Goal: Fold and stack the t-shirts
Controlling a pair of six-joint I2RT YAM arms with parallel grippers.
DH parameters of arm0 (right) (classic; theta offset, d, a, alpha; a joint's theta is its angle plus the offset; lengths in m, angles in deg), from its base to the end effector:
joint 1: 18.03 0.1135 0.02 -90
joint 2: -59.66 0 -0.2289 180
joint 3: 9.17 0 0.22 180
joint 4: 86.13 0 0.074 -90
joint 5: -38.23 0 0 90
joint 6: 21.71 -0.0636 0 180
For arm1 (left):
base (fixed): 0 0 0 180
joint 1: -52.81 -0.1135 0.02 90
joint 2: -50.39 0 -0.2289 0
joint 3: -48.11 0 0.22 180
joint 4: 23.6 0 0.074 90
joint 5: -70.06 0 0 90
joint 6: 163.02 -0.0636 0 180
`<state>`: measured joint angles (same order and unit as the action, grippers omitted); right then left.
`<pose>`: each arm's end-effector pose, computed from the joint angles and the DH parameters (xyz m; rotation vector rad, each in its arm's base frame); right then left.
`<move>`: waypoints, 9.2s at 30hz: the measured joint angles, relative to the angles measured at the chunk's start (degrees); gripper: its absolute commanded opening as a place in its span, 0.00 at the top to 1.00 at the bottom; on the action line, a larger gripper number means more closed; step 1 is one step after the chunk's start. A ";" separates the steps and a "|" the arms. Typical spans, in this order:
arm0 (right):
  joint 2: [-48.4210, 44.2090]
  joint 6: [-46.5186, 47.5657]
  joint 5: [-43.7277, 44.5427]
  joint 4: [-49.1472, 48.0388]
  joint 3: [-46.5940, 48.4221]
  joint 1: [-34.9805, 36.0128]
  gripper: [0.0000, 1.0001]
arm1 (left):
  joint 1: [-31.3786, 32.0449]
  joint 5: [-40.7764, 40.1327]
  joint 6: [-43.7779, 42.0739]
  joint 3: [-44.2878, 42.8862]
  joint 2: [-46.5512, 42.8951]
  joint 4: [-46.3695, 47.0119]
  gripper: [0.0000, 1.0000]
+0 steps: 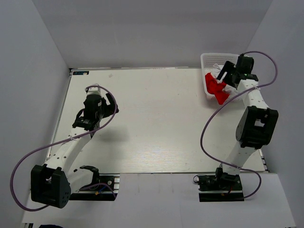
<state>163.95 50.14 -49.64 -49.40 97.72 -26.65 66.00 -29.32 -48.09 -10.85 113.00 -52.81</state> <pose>0.4052 -0.0638 0.2681 0.5223 2.1026 0.0553 0.2449 -0.0468 0.2285 -0.3141 2.1202 -0.2147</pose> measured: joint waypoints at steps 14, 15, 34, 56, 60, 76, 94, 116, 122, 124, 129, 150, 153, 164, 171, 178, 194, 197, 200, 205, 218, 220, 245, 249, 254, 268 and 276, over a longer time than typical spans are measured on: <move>0.02 0.46 4.07 0.35 -8.85 4.92 0.29 | 0.00 0.00 0.00 0.00 0.72 -0.07 0.00; 0.79 0.35 4.57 0.35 -8.39 5.01 0.38 | 0.00 0.00 0.00 0.00 0.85 -0.07 0.00; 1.68 -2.34 1.97 -1.09 2.23 5.49 1.00 | 0.00 0.09 0.00 0.00 2.32 -0.09 0.00; -6.47 -5.90 1.07 -24.94 37.83 5.31 1.00 | 0.00 1.31 0.00 0.00 0.66 0.13 0.00; -4.22 -11.67 -6.71 -28.63 39.58 5.33 1.00 | 0.00 1.31 0.00 0.00 0.61 0.13 0.00; -0.02 -12.92 -27.69 -33.00 41.16 27.06 1.00 | -0.33 0.87 2.82 -2.34 -1.99 -2.34 0.00; -9.07 -3.43 6.91 -20.63 -12.96 28.87 0.10 | -0.33 -1.77 12.72 -5.27 -0.07 -9.20 0.00; -6.84 -3.91 11.54 -7.50 -23.74 30.23 0.10 | 0.07 11.65 8.11 -19.56 38.27 -2.69 0.15; -2.54 -5.90 15.19 -6.75 -23.98 30.16 0.10 | 0.11 16.50 6.82 -22.27 44.76 -0.42 0.56; -0.46 -6.75 15.98 -5.62 -23.26 30.12 0.10 | 0.20 19.04 6.58 -22.12 45.51 1.03 0.80; 4.17 -8.50 16.98 -4.11 -20.74 30.05 0.10 | 1.40 22.58 6.10 -19.52 45.62 4.50 1.00; -21.05 -5.88 17.57 -10.23 -19.63 28.89 1.00 | 2.40 12.76 2.62 -19.17 10.69 6.08 1.00; -30.62 -3.43 18.60 -12.59 -18.86 28.89 1.00 | 2.40 11.45 1.14 -20.24 3.80 6.19 1.00; -47.71 5.40 14.16 -14.05 -5.07 28.89 1.00 | 2.16 10.16 -6.49 -39.63 -12.66 6.10 1.00; -52.28 8.39 6.14 -12.50 6.16 28.87 1.00 | 1.55 12.46 -8.11 -47.21 -19.06 6.29 1.00; -46.45 7.43 -12.76 -10.51 14.05 28.83 1.00 | 1.55 14.16 -6.43 -42.27 -16.48 4.52 1.00; 11.52 -0.94 -29.57 -7.93 22.97 43.28 0.83 | 1.51 -5.40 2.93 -22.16 -8.46 -6.60 0.02; 19.47 -0.28 -26.21 -2.64 24.20 46.47 0.19 | 1.55 -6.36 5.35 -19.85 -5.88 -7.21 0.00; 18.64 0.39 -21.64 -2.75 15.47 47.65 0.10 | 1.62 -4.81 7.10 -16.48 -1.95 -7.17 0.00; 3.67 -0.87 -9.27 -3.72 -7.93 45.13 0.10 | 2.05 5.46 9.20 -11.17 9.16 -7.26 0.00; -21.33 -10.91 6.43 1.11 -40.87 41.77 0.10 | 8.17 21.00 8.98 -8.74 31.01 -5.92 0.02; -21.33 -11.61 6.82 3.48 -43.34 41.75 0.10 | 8.81 20.37 8.79 -11.37 32.83 -5.90 0.02; -20.48 -6.25 -5.95 -11.13 -43.67 41.81 0.59 | 13.00 -0.50 9.27 -27.10 39.82 -21.33 0.05; -17.86 -6.99 -7.65 -12.59 -42.71 41.81 1.00 | 15.87 2.23 6.80 -27.17 37.35 -20.11 0.02; -17.53 -9.62 -4.52 -12.44 -42.42 41.70 1.00 | 21.55 7.13 2.23 -27.34 37.42 -18.49 0.06; -17.51 -13.31 -3.52 -12.11 -42.12 38.86 1.00 | 33.86 8.92 -3.96 -30.99 45.22 -16.68 0.29; -17.53 -13.42 -4.48 -13.29 -43.63 38.07 1.00 | 34.99 3.63 -2.67 -33.42 48.37 -19.87 0.93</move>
<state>146.42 36.72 -54.12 -62.69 54.09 11.42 100.99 -25.69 -50.76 -44.27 161.37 -72.68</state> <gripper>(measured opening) 0.014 0.121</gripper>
